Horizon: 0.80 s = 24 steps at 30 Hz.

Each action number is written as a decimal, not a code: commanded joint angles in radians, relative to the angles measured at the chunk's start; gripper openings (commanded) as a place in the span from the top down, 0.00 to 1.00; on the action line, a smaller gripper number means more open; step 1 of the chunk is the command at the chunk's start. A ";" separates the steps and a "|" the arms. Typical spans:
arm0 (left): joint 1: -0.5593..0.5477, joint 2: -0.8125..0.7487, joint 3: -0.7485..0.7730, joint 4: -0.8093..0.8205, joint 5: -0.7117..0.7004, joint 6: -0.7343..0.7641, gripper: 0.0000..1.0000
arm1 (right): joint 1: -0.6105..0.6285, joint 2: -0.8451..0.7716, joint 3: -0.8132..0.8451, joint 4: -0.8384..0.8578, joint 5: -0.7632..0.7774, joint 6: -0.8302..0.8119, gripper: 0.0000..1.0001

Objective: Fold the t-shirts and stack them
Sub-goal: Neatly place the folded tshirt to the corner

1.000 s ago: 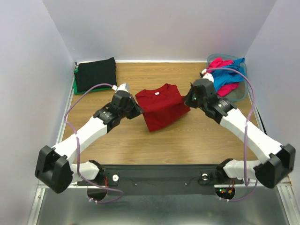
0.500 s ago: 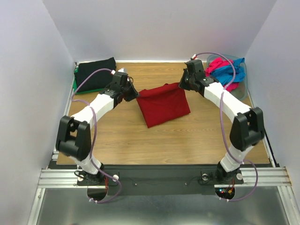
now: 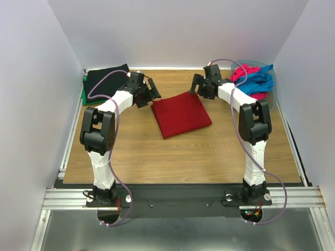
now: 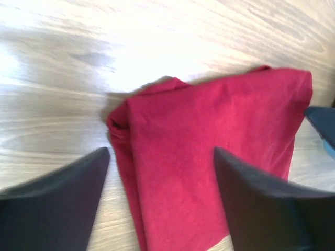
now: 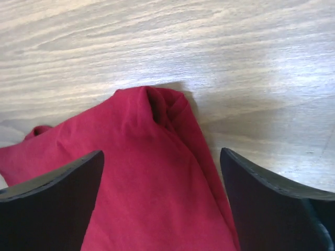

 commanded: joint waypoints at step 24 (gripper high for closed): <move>-0.135 -0.057 -0.326 0.137 -0.040 -0.055 0.17 | -0.005 -1.238 -1.043 0.098 -0.131 0.164 0.00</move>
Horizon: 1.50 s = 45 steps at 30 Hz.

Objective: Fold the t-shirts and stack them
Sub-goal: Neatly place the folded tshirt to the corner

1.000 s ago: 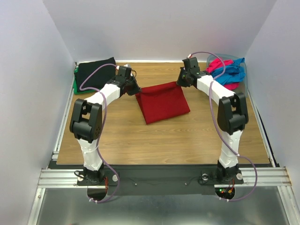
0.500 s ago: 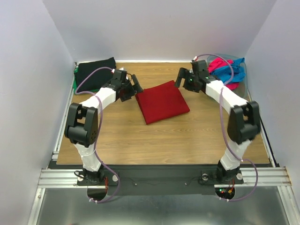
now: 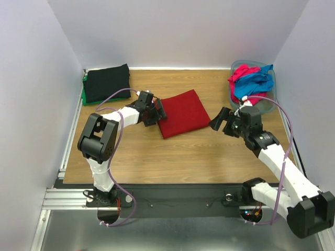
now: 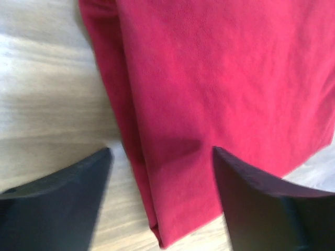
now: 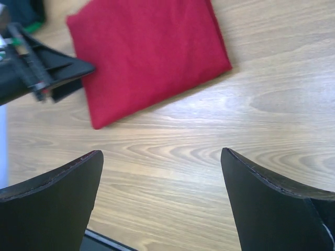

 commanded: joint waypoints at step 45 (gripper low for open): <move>0.054 0.352 1.053 -0.272 -1.082 1.109 1.00 | -0.001 -0.008 -0.152 0.021 0.190 -0.018 0.00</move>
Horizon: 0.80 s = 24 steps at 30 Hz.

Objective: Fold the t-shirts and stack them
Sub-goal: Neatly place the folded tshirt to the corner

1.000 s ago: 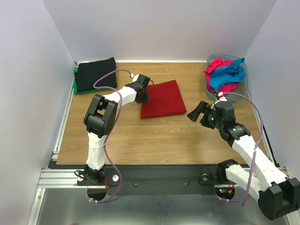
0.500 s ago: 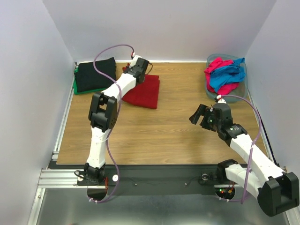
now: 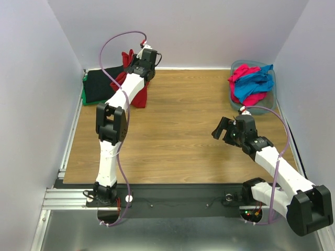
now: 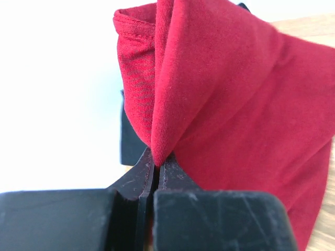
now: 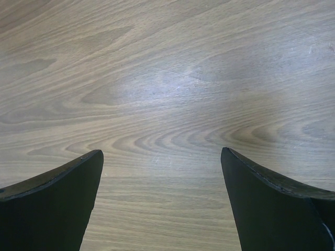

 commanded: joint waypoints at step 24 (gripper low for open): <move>0.016 -0.132 0.195 0.104 -0.019 0.166 1.00 | -0.001 0.017 -0.001 0.019 0.006 -0.033 0.00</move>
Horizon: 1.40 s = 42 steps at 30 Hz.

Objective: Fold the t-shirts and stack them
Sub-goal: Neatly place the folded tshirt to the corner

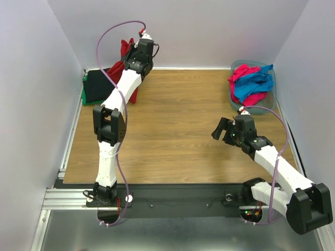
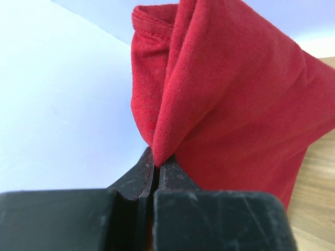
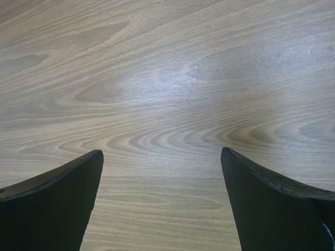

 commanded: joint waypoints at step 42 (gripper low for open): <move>0.388 0.088 0.124 0.001 0.180 -0.295 0.02 | -0.001 0.034 0.023 0.018 0.046 0.002 0.00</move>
